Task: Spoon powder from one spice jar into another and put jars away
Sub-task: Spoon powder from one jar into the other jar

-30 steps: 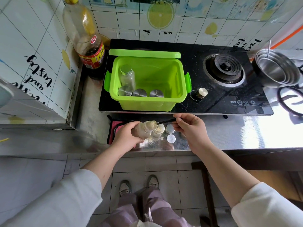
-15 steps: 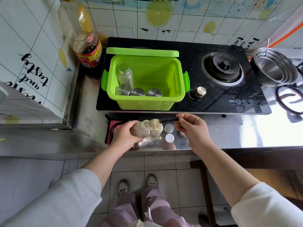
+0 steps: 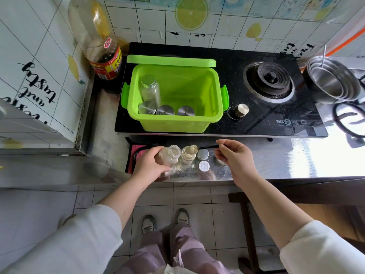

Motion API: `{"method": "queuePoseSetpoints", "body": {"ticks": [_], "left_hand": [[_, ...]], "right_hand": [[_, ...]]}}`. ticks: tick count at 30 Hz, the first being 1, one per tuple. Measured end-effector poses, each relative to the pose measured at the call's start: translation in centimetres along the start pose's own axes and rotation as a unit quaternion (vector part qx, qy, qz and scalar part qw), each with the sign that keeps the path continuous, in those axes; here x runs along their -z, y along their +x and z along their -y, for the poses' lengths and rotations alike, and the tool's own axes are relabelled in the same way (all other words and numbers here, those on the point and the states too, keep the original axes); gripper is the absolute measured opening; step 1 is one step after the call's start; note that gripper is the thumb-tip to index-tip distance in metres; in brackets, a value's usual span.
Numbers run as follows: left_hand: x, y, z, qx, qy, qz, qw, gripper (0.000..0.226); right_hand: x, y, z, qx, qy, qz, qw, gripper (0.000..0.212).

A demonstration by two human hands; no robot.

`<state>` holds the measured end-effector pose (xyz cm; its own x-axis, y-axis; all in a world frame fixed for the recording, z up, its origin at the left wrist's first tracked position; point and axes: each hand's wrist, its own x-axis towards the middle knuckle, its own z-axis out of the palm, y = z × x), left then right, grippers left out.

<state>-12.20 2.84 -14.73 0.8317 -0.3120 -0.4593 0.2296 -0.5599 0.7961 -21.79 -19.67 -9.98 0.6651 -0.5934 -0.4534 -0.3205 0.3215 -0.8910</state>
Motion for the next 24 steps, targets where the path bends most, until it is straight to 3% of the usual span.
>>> {"method": "queuePoseSetpoints", "body": {"ticks": [7, 10, 14, 18, 21, 24], "left_hand": [[0.0, 0.2, 0.5, 0.0, 0.0, 0.0, 1.0, 0.069], [0.0, 0.2, 0.7, -0.001, -0.009, -0.005, 1.0, 0.068], [0.0, 0.2, 0.9, -0.008, -0.018, -0.003, 1.0, 0.069], [0.1, 0.1, 0.8, -0.012, -0.026, 0.0, 1.0, 0.068], [0.1, 0.2, 0.7, -0.016, -0.028, 0.001, 0.999, 0.068], [0.3, 0.2, 0.5, -0.017, -0.028, -0.001, 0.999, 0.067]], "right_hand": [[-0.8, 0.2, -0.1, 0.041, -0.103, 0.005, 0.994, 0.018], [-1.5, 0.6, -0.6, 0.085, -0.202, 0.012, 0.976, 0.018], [-2.5, 0.2, -0.7, 0.219, -0.367, 0.045, 0.903, 0.018], [-2.8, -0.2, -0.8, 0.35, -0.475, 0.109, 0.8, 0.021], [-2.6, -0.3, -1.3, 0.399, -0.541, 0.136, 0.728, 0.038], [-2.3, -0.6, -1.4, 0.436, -0.554, 0.128, 0.698, 0.054]]}}
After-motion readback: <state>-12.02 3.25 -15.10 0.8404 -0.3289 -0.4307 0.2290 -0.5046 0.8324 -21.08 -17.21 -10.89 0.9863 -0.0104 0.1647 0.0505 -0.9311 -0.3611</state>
